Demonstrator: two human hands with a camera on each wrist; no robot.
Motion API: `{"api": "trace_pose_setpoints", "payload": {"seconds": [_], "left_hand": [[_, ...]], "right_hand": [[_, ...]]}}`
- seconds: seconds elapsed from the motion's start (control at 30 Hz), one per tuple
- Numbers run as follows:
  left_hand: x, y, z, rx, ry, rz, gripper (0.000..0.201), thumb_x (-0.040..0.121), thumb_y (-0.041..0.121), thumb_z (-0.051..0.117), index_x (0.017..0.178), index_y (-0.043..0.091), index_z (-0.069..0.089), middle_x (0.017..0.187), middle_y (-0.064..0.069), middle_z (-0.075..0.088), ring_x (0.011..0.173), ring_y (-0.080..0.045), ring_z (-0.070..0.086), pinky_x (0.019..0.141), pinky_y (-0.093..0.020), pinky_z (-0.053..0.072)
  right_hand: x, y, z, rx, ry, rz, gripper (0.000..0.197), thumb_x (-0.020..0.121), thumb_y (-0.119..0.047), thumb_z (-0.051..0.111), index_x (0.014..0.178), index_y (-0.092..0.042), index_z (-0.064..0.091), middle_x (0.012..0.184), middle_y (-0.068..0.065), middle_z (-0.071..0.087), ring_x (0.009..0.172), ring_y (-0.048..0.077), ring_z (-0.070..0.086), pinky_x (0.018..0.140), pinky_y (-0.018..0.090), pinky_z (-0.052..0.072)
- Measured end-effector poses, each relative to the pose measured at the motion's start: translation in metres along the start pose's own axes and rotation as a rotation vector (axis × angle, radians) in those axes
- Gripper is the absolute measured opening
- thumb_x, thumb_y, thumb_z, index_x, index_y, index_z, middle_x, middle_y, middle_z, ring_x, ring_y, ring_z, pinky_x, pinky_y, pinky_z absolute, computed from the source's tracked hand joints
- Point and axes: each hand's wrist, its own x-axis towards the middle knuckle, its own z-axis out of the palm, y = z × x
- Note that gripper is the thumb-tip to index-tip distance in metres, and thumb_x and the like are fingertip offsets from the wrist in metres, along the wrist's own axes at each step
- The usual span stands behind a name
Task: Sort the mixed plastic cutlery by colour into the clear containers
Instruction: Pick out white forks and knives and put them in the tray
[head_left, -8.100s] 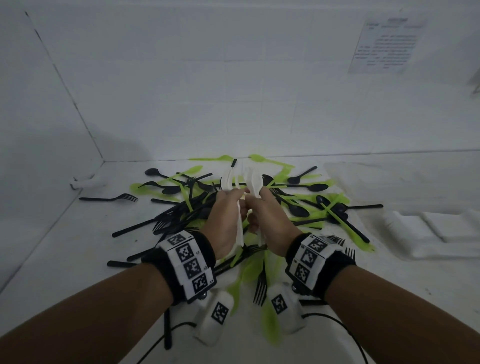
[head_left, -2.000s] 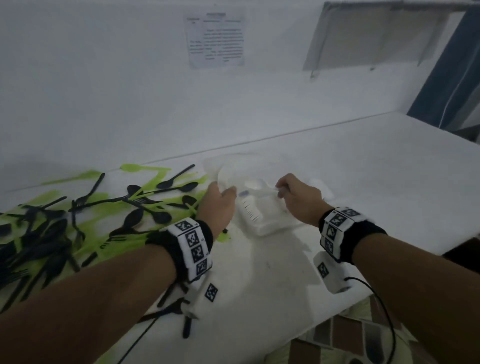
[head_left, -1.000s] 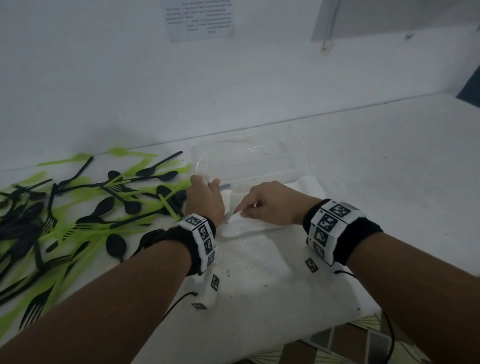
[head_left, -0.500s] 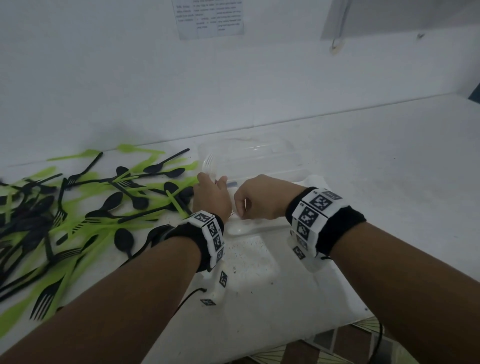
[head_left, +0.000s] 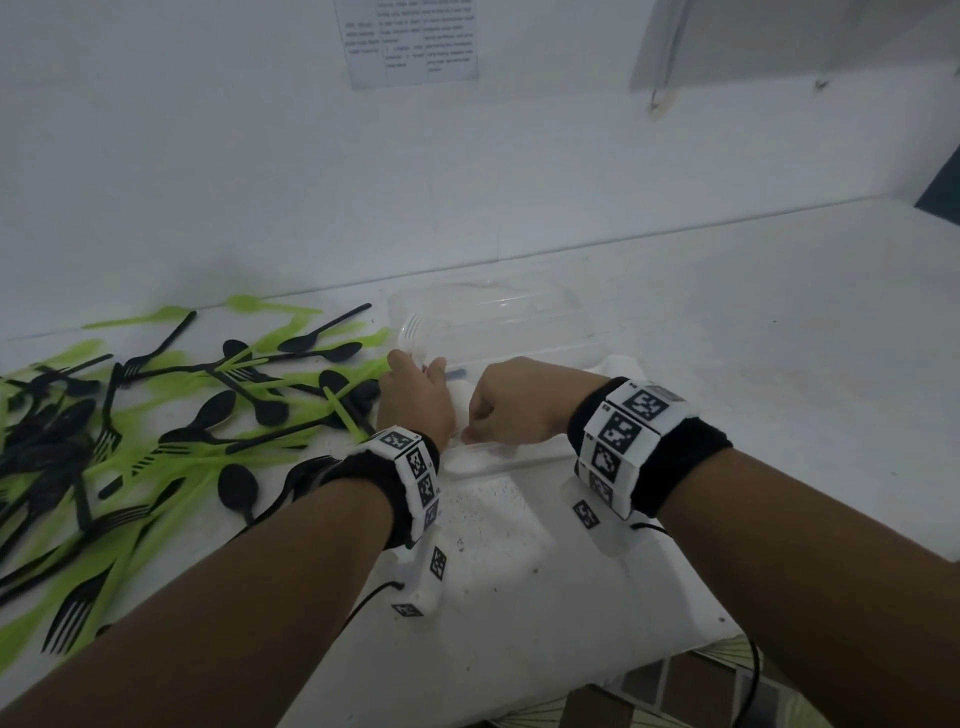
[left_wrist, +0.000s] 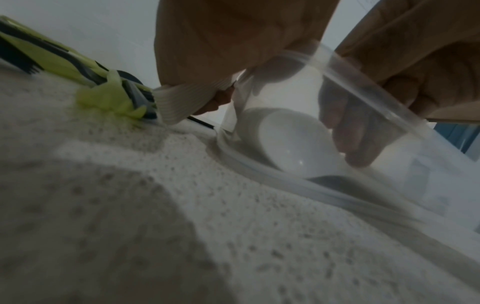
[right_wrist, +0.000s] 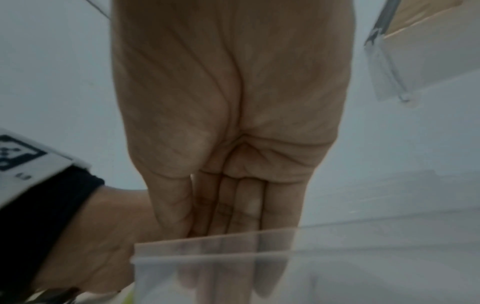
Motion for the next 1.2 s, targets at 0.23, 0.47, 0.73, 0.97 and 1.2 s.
{"api": "trace_pose_setpoints", "payload": {"seconds": [0.23, 0.47, 0.73, 0.97, 1.2], "left_hand": [[-0.003, 0.001, -0.002, 0.083, -0.007, 0.04, 0.04, 0.104, 0.036, 0.051, 0.123, 0.003, 0.041, 0.125, -0.024, 0.057, 0.105, -0.043, 0.06, 0.079, -0.046, 0.048], [-0.012, 0.021, -0.024, 0.177, 0.061, 0.307, 0.03, 0.1, 0.02, 0.058, 0.119, 0.004, 0.042, 0.12, -0.02, 0.053, 0.097, -0.039, 0.062, 0.078, -0.05, 0.054], [-0.039, 0.087, -0.047, 0.519, -0.699, 0.476, 0.057, 0.102, 0.028, 0.051, 0.147, 0.008, 0.023, 0.104, -0.004, 0.056, 0.092, -0.021, 0.057, 0.074, -0.032, 0.044], [-0.045, 0.069, -0.029, 0.436, -0.513, 0.802, 0.028, 0.103, 0.036, 0.055, 0.128, 0.025, 0.052, 0.126, 0.004, 0.058, 0.114, -0.017, 0.06, 0.098, -0.04, 0.049], [-0.044, 0.06, 0.001, 0.187, -0.576, 0.7, 0.024, 0.095, 0.024, 0.071, 0.119, 0.021, 0.072, 0.12, 0.009, 0.068, 0.113, -0.007, 0.062, 0.103, -0.024, 0.047]], "right_hand": [[-0.002, 0.012, 0.018, -0.077, 0.42, 0.099, 0.025, 0.102, -0.04, 0.049, 0.093, -0.018, 0.057, 0.089, 0.0, 0.063, 0.083, 0.022, 0.061, 0.072, 0.035, 0.051], [-0.023, 0.037, 0.007, 0.035, 0.751, -0.1, 0.052, 0.099, -0.02, 0.057, 0.148, -0.026, 0.041, 0.128, 0.006, 0.046, 0.097, 0.02, 0.056, 0.076, 0.035, 0.054], [-0.048, 0.068, -0.004, -0.176, 0.586, -0.204, 0.032, 0.099, -0.022, 0.062, 0.13, -0.021, 0.056, 0.115, 0.001, 0.06, 0.101, 0.024, 0.055, 0.084, 0.043, 0.05], [-0.08, 0.113, -0.008, -0.043, 0.502, 0.191, 0.027, 0.097, -0.037, 0.063, 0.123, -0.03, 0.062, 0.109, -0.003, 0.06, 0.1, 0.02, 0.056, 0.083, 0.033, 0.043], [-0.085, 0.136, -0.004, -0.07, 0.397, 0.296, 0.029, 0.092, -0.047, 0.068, 0.12, -0.036, 0.068, 0.102, -0.015, 0.059, 0.102, 0.013, 0.057, 0.094, 0.032, 0.043]]}}
